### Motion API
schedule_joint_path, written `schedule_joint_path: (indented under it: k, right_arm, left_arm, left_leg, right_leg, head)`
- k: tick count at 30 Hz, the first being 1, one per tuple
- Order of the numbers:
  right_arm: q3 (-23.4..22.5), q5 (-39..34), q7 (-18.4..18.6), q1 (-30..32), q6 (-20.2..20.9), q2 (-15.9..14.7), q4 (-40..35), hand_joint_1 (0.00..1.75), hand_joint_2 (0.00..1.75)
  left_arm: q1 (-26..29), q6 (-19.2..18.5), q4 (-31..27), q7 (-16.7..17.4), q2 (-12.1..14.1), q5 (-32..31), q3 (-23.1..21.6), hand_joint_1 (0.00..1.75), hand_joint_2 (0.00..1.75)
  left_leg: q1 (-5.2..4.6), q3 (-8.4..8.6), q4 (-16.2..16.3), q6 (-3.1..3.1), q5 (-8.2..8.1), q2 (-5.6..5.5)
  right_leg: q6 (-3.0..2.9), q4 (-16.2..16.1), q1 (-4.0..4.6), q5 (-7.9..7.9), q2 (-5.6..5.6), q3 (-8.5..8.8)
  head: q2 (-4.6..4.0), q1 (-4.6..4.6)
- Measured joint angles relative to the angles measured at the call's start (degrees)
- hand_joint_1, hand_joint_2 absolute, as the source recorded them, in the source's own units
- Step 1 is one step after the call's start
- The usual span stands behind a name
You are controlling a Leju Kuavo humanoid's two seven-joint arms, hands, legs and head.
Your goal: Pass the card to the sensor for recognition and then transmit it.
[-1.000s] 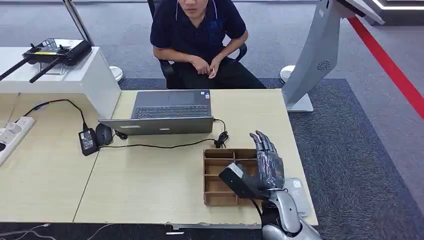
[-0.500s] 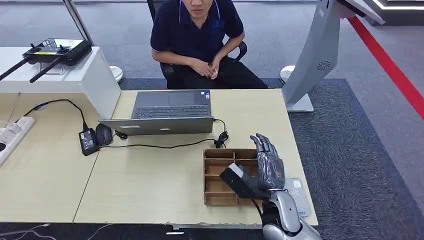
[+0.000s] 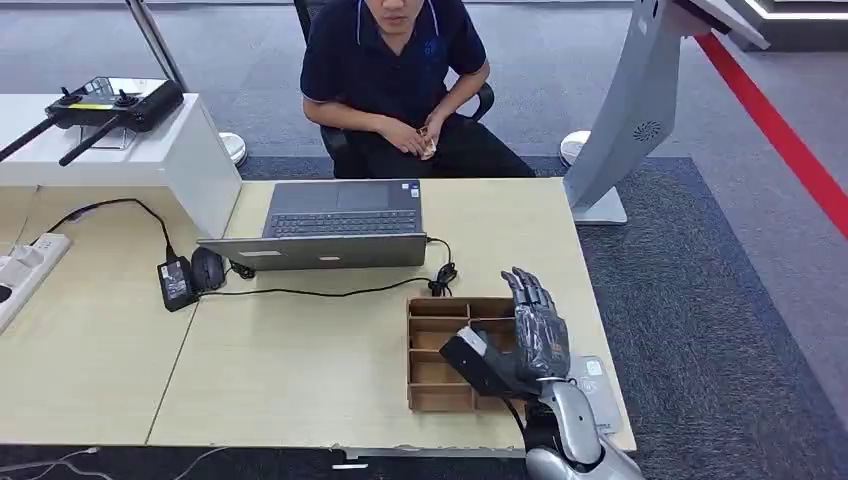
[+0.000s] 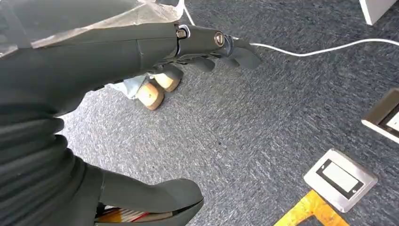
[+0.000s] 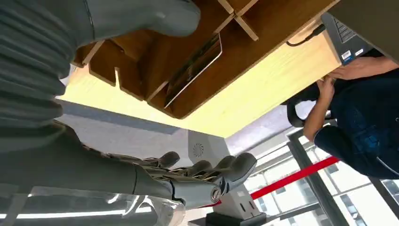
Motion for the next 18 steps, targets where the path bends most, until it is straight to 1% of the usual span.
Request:
schedule_joint_path:
  k: [18]
  right_arm:
    - [0.0,0.66,0.5,0.0,0.0,-0.07,0.0,0.37,1.75]
  left_arm:
    - [0.0,0.0,0.0,0.0,0.0,0.04,0.0,0.0,1.75]
  left_leg:
    - [0.0,0.01,0.0,0.0,0.0,0.0]
  right_leg:
    - [0.0,0.0,0.0,0.0,0.0,0.0]
  head:
    - [0.0,0.0]
